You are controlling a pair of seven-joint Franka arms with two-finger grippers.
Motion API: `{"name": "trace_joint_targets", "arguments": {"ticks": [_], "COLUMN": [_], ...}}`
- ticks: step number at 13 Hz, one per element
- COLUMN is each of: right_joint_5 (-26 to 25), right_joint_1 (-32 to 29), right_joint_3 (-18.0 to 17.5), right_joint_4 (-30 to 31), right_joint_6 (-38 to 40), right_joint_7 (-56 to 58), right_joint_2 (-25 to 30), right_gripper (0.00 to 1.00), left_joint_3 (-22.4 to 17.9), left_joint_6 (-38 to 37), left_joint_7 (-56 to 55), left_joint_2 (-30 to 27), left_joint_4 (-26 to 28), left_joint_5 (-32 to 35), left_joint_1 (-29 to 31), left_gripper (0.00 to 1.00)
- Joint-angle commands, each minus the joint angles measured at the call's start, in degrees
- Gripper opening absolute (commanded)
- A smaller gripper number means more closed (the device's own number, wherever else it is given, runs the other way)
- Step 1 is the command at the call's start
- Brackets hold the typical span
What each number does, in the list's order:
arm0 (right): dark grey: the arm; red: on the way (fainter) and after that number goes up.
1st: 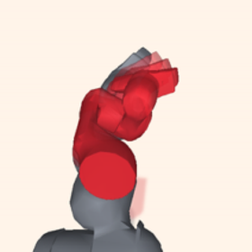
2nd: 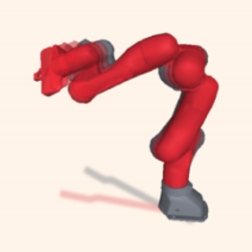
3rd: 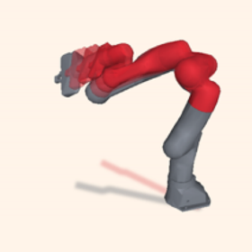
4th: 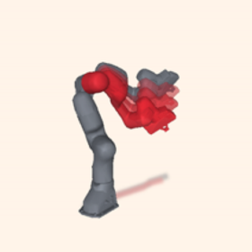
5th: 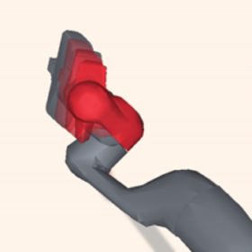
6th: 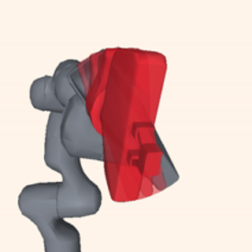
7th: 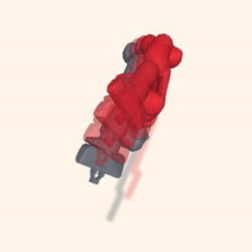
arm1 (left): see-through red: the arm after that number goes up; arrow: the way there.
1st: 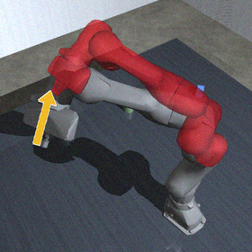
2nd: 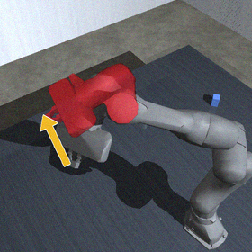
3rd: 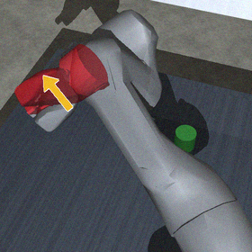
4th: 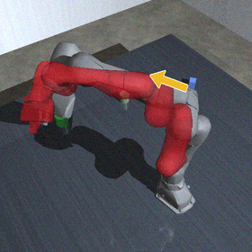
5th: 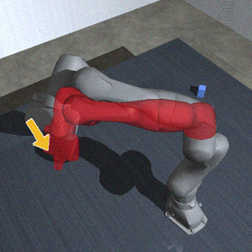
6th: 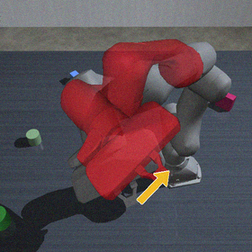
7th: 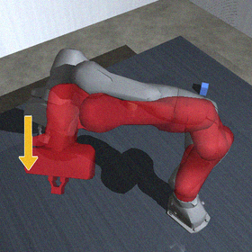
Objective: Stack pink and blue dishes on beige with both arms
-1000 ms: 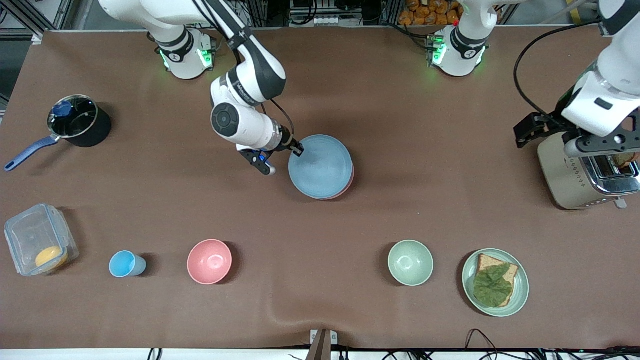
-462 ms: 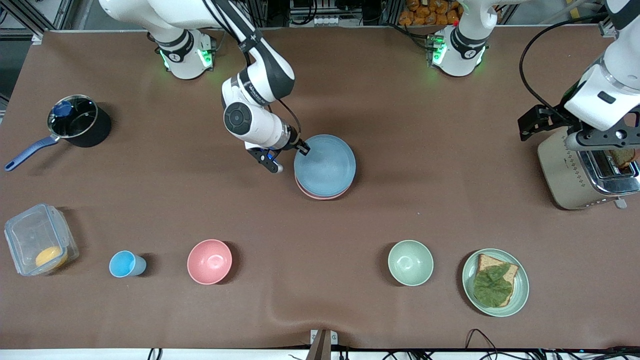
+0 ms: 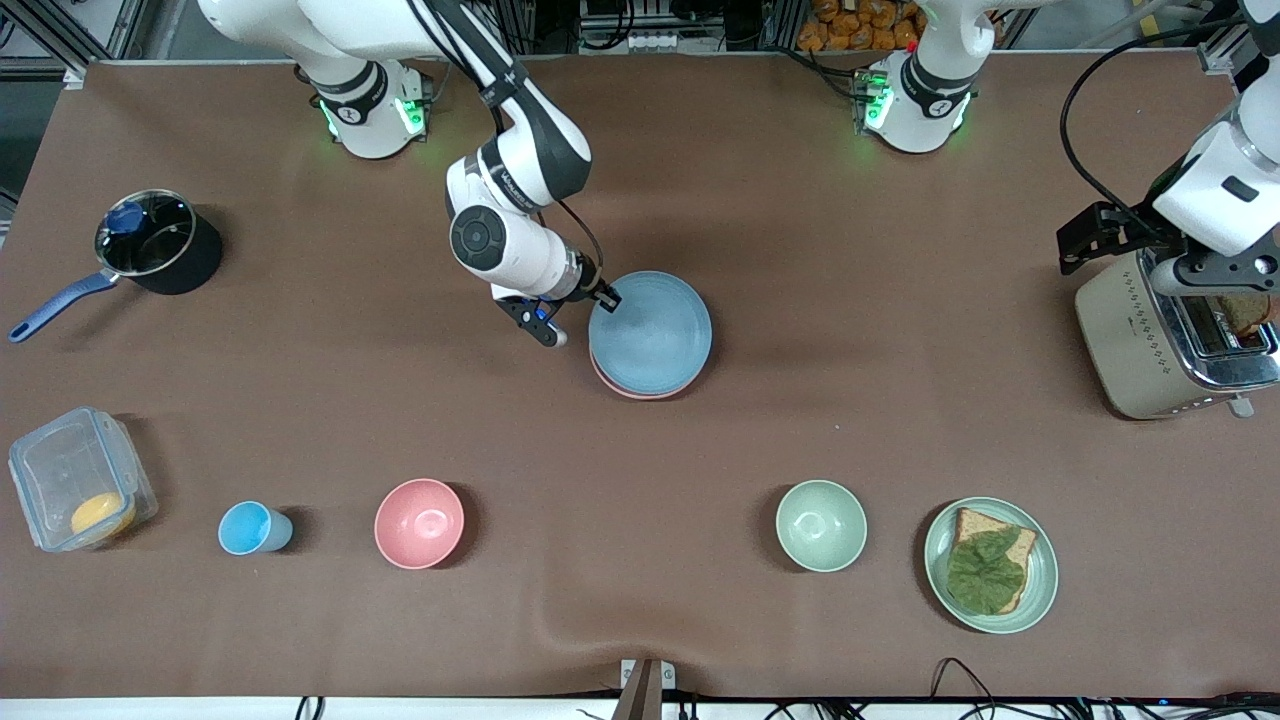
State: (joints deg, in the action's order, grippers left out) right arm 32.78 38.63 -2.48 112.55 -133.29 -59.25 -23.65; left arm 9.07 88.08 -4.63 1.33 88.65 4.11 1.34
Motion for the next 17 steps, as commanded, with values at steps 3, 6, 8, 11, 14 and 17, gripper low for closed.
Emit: {"name": "trace_joint_targets", "arguments": {"ticks": [3, 6, 8, 11, 14, 17], "right_joint_5": [1.4, -0.2, -3.4, -10.2, -15.3, -19.4], "right_joint_1": [0.6, -2.1, -7.6, -17.2, -27.2, -33.2], "right_joint_3": [0.7, 1.9, 3.4, 4.2, 4.2, 4.2], "right_joint_4": [-1.8, -3.1, -5.4, -6.0, -6.3, -7.1], "right_joint_6": [0.0, 5.5, 16.1, 25.8, 30.7, 33.3], "right_joint_7": [-3.1, -1.9, 5.6, 21.3, 35.4, 47.7], "right_joint_2": [-0.5, 1.7, 4.0, 7.3, 9.8, 13.4], "right_gripper": [1.0, 1.0, 1.0, 1.0, 1.0, 1.0], "left_joint_3": [-1.2, -2.5, -2.5, -2.6, -2.6, -2.1], "left_joint_6": [-2.5, -2.5, -3.1, -3.7, -3.7, -3.7], "left_joint_7": [1.2, 1.2, 1.2, 1.1, 0.9, 0.7], "left_joint_2": [-1.9, -2.5, -2.6, -2.6, -2.7, -2.3], "left_joint_4": [0.7, 0.7, 0.8, 0.9, 0.8, 0.7], "left_joint_5": [-2.4, -2.7, -2.7, -2.7, -2.7, -2.9], "left_joint_1": [0.0, -0.4, -0.5, -0.8, -1.0, -0.8], "left_gripper": [1.0, 1.0, 1.0, 1.0, 1.0, 1.0]}}
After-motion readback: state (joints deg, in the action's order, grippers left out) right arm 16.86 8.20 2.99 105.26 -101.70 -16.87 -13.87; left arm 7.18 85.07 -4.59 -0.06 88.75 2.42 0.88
